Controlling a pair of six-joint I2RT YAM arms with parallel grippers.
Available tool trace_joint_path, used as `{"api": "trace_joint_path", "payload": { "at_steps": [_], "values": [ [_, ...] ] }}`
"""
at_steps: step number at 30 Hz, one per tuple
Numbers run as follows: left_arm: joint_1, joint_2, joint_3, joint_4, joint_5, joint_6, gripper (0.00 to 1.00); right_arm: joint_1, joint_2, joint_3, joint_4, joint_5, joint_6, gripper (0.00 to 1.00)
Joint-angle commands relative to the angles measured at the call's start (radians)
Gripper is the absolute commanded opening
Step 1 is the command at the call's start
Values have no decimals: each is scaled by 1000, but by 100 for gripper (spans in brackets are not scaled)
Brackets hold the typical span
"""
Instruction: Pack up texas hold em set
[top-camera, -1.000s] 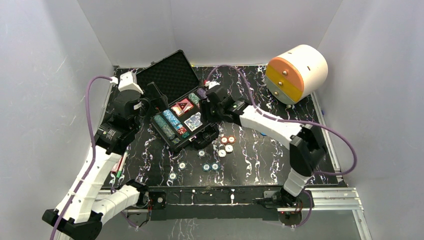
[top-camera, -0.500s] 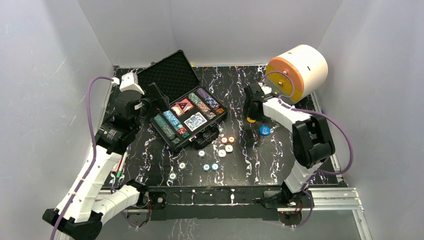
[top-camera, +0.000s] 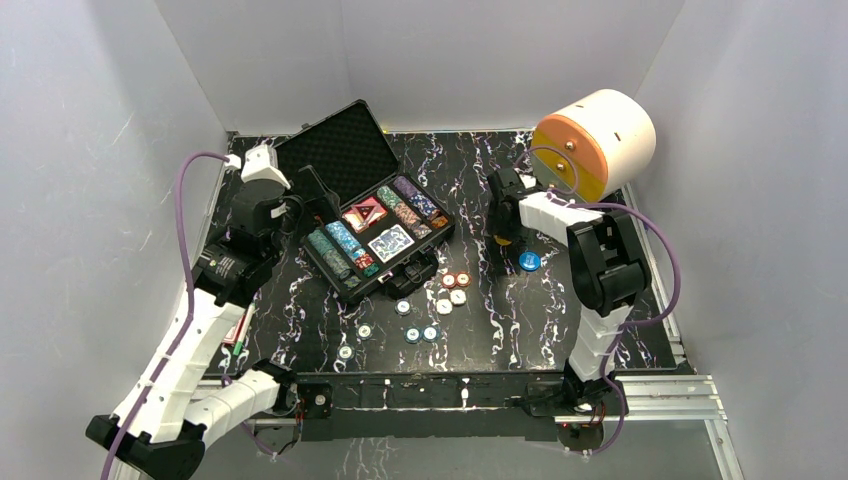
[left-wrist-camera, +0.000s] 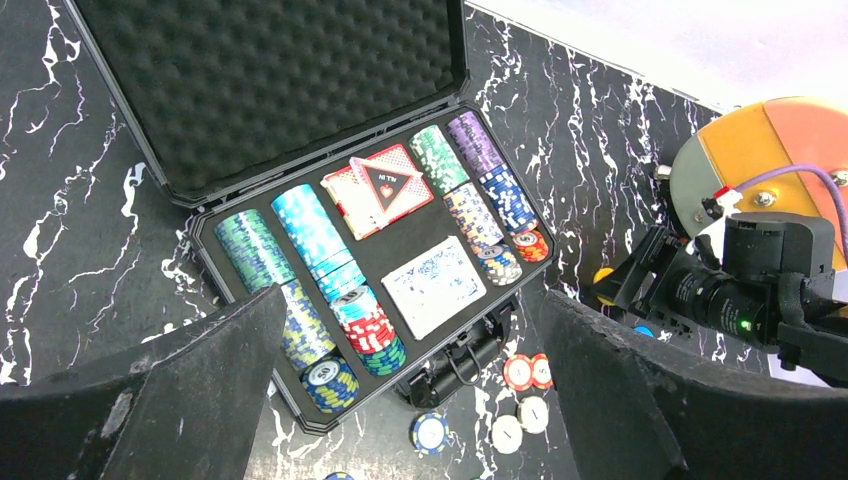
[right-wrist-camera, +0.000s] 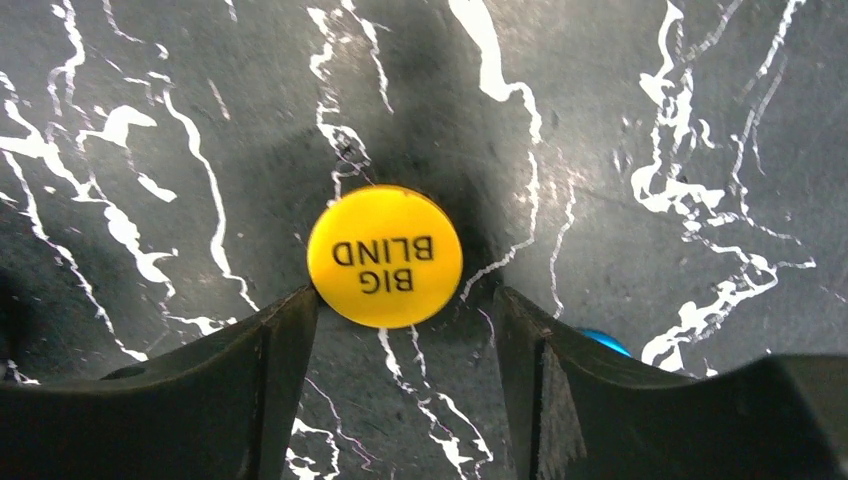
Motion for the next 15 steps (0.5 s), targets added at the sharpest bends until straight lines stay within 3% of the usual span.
{"api": "trace_joint_path", "payload": {
  "at_steps": [1, 6, 12, 15],
  "values": [
    [-1, 3, 7, -1, -2, -2, 98, -5, 54, 39, 36, -6, -52, 71],
    [-1, -1, 0, -2, -5, 0, 98, -7, 80, 44, 39, -26, -66, 65],
    [0, -8, -5, -4, -8, 0, 98, -7, 76, 39, 38, -25, -71, 49],
    [-1, -10, -7, -5, -10, -1, 98, -7, 53, 47, 20, -10, -70, 47]
  ]
}}
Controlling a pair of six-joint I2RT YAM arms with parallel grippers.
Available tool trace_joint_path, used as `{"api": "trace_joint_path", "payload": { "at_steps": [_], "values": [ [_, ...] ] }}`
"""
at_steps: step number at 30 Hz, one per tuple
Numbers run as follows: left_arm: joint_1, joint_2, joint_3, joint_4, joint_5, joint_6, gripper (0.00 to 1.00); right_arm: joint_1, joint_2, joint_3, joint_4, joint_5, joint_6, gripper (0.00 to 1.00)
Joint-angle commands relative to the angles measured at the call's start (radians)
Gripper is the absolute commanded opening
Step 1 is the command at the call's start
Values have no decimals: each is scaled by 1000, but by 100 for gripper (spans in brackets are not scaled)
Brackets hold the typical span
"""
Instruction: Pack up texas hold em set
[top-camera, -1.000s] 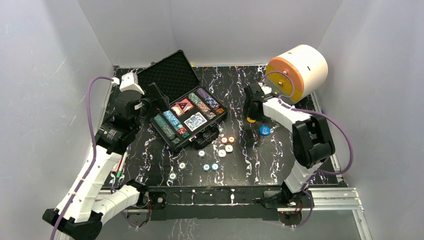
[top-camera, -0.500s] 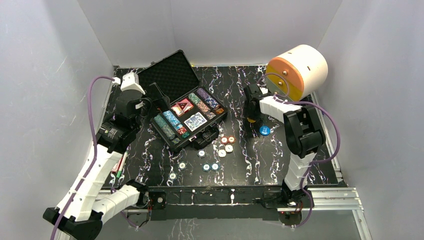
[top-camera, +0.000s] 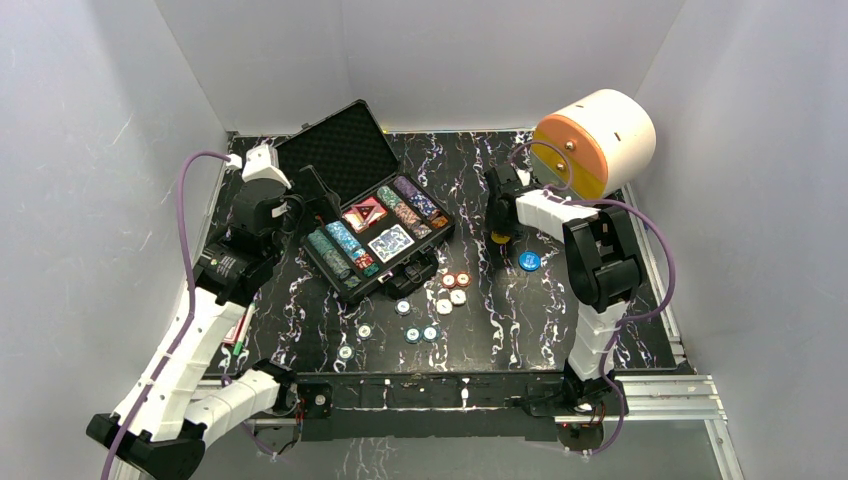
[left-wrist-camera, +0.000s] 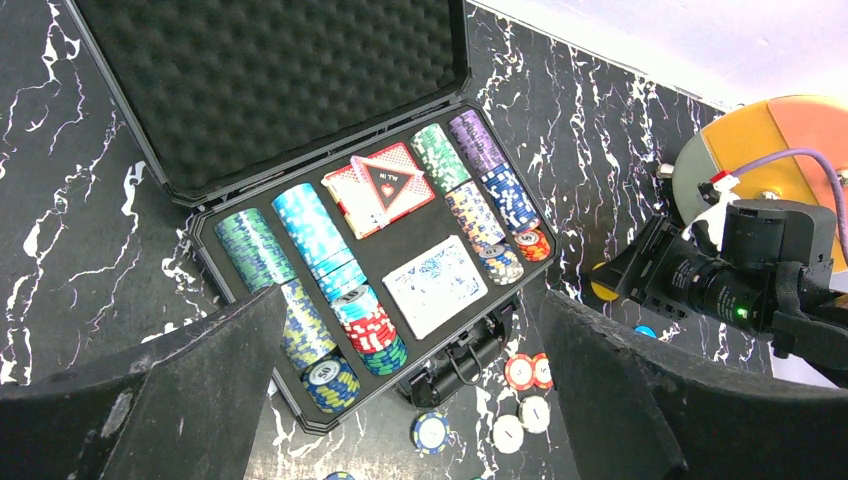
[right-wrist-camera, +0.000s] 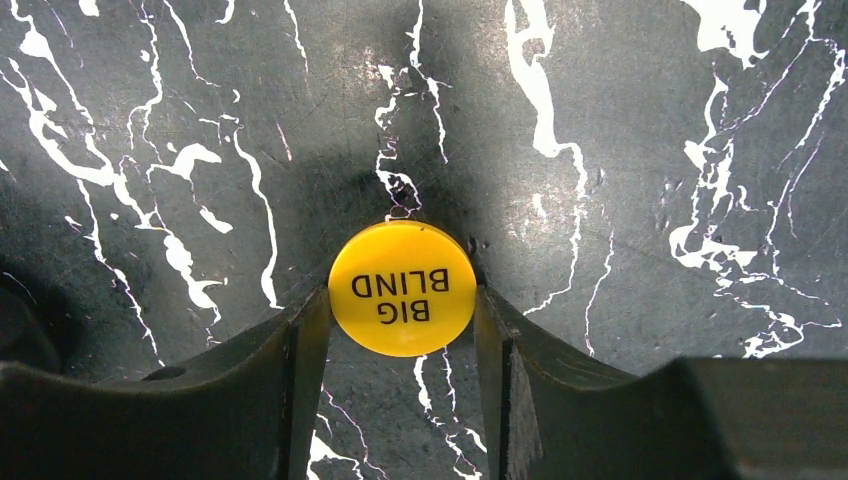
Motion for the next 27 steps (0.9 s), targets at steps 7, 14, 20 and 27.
{"api": "trace_joint_path", "payload": {
  "at_steps": [7, 14, 20, 27],
  "values": [
    [-1, -18, 0, -6, -25, 8, 98, 46, -107, 44, -72, 16, -24, 48],
    [-1, -21, 16, -5, -49, 21, 98, 204, -170, 128, -90, 9, -17, 49],
    [-1, -35, 18, -5, -69, 25, 98, 386, -114, 266, -87, 8, -12, 51],
    [0, -43, 15, -12, -73, 29, 98, 486, 7, 439, -118, 10, -20, 51]
  ]
}}
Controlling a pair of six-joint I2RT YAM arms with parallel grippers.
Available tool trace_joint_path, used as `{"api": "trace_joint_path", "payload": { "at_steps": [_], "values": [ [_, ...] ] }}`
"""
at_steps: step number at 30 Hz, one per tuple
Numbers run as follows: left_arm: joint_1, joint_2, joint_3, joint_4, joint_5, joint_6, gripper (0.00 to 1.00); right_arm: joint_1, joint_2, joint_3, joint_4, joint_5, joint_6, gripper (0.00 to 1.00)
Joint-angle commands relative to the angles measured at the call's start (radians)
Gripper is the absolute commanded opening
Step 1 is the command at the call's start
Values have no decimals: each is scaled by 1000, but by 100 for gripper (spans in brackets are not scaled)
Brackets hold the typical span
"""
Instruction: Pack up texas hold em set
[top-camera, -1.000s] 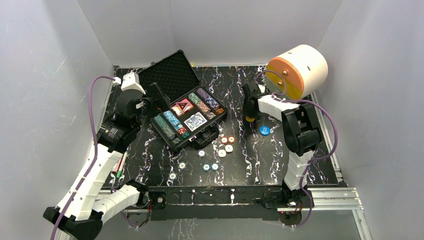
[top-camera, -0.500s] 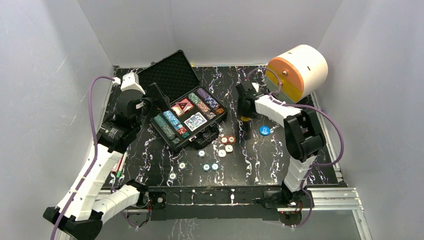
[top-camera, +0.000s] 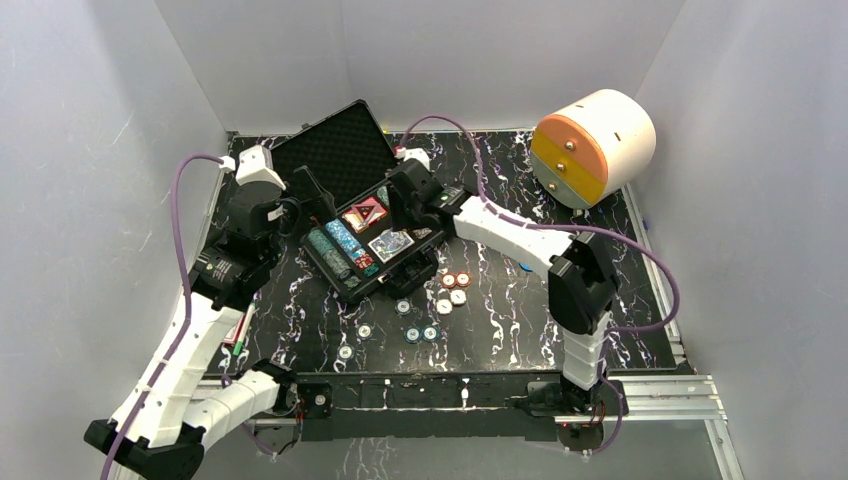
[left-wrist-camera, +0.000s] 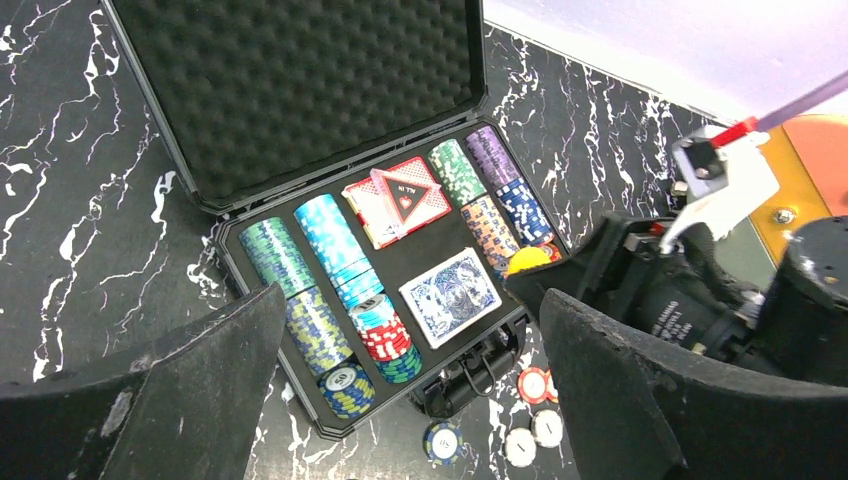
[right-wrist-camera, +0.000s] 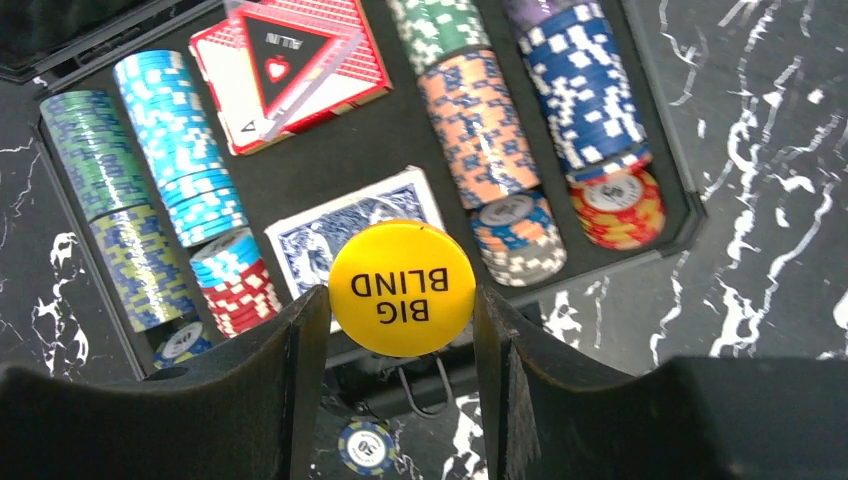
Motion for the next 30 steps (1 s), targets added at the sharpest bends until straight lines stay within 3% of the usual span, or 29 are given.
{"api": "trace_joint_path", "payload": {
  "at_steps": [1, 23, 30],
  "values": [
    [-1, -20, 15, -10, -26, 16, 98, 26, 70, 104, -25, 11, -7, 52],
    [-1, -19, 12, -11, -35, 24, 98, 65, 227, 234, -93, -27, -35, 55],
    [-1, -17, 18, -11, -35, 28, 98, 64, 232, 276, -133, -28, -29, 72]
  ]
}}
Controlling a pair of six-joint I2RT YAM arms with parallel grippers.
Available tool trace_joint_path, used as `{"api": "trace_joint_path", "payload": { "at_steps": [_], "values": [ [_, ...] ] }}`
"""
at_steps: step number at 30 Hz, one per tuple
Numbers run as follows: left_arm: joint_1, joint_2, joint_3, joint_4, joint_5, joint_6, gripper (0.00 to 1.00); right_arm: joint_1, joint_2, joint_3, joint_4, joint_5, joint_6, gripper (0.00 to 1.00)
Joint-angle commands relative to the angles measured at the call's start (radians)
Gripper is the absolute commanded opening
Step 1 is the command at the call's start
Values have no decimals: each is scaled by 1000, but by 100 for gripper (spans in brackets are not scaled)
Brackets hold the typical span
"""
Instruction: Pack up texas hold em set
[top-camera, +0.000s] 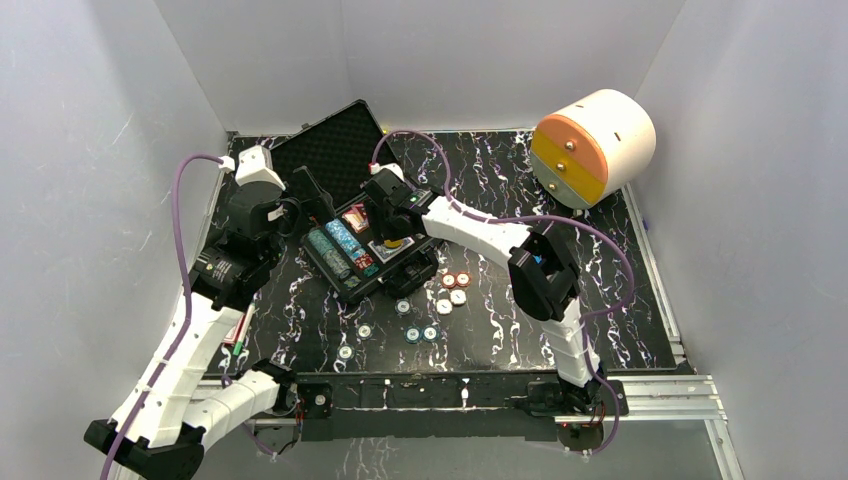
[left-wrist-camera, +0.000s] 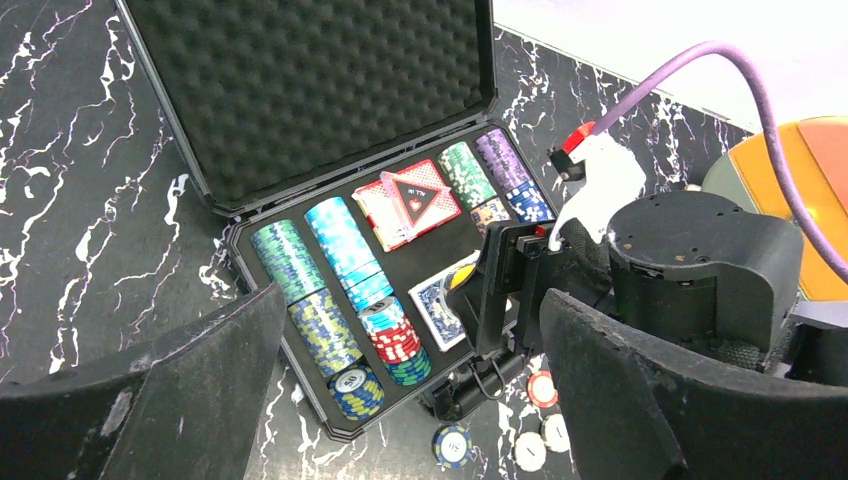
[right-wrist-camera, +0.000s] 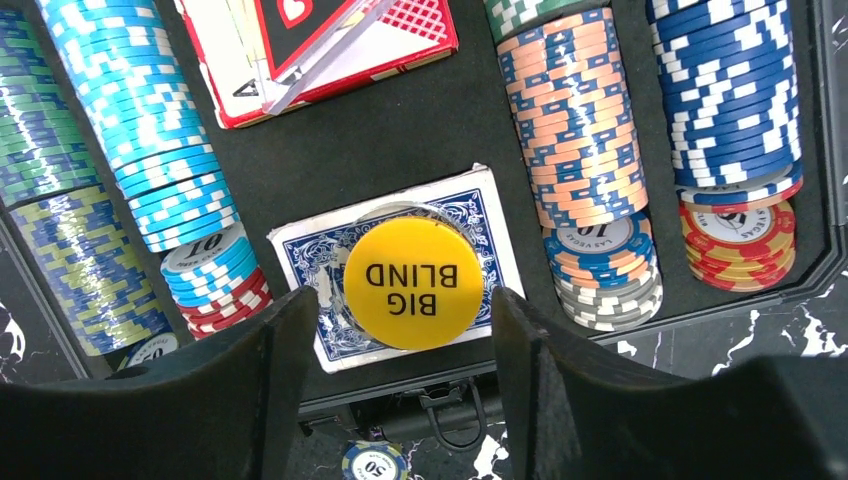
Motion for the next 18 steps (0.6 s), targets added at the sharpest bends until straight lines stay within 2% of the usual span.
{"api": "trace_joint_path", "payload": {
  "at_steps": [1, 9, 14, 18],
  "values": [
    [-1, -16, 18, -7, -18, 14, 98, 4, -13, 71, -20, 3, 1, 74],
    [-1, -20, 20, -7, -15, 14, 98, -4, -106, 35, -20, 43, 23, 76],
    [-1, -30, 18, -10, -12, 14, 98, -51, -266, -147, 4, 154, 104, 72],
    [-1, -35, 11, -10, -11, 10, 98, -140, -423, -343, 23, 207, 180, 72]
  ]
}}
